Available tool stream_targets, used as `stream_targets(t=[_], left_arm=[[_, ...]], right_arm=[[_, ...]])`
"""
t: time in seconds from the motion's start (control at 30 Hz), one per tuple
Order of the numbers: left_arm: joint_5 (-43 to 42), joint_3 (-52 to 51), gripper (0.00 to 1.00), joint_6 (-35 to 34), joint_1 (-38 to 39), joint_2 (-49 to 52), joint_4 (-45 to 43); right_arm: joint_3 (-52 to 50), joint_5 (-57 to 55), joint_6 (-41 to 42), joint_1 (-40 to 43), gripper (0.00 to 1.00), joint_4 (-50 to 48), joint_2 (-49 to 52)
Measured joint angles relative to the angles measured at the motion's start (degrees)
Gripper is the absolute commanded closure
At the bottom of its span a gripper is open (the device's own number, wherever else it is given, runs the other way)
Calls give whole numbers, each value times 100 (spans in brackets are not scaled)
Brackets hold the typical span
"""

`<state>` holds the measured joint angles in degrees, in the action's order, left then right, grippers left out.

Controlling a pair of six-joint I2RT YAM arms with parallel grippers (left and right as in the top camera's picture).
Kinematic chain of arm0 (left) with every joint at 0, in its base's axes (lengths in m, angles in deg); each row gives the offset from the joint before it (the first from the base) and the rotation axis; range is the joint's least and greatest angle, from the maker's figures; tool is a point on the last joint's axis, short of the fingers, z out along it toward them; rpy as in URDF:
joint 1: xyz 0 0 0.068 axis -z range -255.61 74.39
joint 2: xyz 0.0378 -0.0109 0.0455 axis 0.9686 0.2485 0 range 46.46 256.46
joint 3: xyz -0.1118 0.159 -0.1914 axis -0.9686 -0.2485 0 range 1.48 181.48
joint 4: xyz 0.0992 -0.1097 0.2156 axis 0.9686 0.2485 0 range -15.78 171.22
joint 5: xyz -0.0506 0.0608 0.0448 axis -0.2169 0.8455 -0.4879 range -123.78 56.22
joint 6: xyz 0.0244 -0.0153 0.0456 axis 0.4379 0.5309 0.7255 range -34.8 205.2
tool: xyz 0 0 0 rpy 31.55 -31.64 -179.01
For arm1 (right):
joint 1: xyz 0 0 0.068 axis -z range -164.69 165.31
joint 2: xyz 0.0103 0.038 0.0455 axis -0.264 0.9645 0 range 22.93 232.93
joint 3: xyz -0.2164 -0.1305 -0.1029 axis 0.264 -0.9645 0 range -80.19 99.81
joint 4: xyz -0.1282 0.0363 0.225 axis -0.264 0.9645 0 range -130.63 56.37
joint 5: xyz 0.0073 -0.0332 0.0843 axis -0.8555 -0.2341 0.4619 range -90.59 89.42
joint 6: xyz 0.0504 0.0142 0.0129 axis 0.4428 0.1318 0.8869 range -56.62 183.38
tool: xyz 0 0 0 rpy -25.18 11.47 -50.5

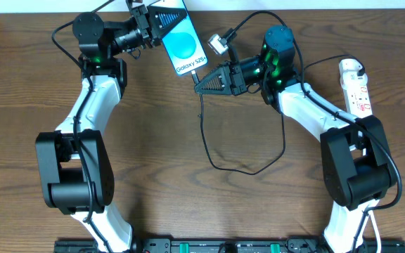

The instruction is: Plug charger to phone and switch on socket

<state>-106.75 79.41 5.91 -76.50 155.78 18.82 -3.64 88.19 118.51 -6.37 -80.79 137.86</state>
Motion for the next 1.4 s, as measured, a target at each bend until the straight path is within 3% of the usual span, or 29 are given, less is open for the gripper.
stream_targets(t=[1.4], left_arm=[[-61,0,92,153,-2,0,-7]], right_arm=[[0,0,2,2,99,0,0]])
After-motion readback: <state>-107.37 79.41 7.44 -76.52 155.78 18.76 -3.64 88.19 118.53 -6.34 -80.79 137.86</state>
